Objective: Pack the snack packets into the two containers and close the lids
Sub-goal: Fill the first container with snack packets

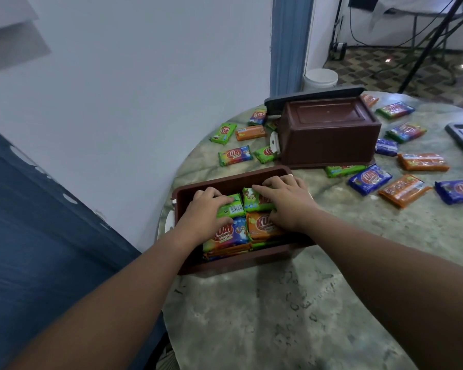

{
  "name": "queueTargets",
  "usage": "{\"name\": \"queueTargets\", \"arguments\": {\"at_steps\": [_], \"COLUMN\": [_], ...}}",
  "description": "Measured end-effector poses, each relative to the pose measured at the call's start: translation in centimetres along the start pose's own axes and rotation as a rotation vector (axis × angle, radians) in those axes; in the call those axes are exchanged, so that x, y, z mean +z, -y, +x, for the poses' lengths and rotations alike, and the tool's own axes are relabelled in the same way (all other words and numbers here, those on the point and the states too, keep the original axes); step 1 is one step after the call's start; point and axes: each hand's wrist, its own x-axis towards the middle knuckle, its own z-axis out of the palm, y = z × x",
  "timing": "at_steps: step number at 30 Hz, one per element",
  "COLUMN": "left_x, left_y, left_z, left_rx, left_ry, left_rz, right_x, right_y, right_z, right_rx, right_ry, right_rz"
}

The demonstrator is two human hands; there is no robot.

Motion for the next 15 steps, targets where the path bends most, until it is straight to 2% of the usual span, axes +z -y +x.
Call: {"name": "queueTargets", "arguments": {"at_steps": [4, 10, 15], "left_x": [0.0, 1.0, 0.6], "left_y": [-0.2, -0.7, -1.1], "left_z": [0.5, 0.2, -1.1], "left_rx": [0.017, -0.078, -0.020], "left_ry": [0.004, -0.056, -0.018], "left_rz": [0.032, 0.007, 0.028], "right_x": [0.4, 0.7, 0.4], "right_y": [-0.3, -0.3, -0.1], "right_z": [0.3, 0.4, 0.0], "right_rx": [-0.013, -0.007, 0.001], "right_ry": [0.008, -0.002, -0.022], "right_rz": [-0.006, -0.031, 0.026]}}
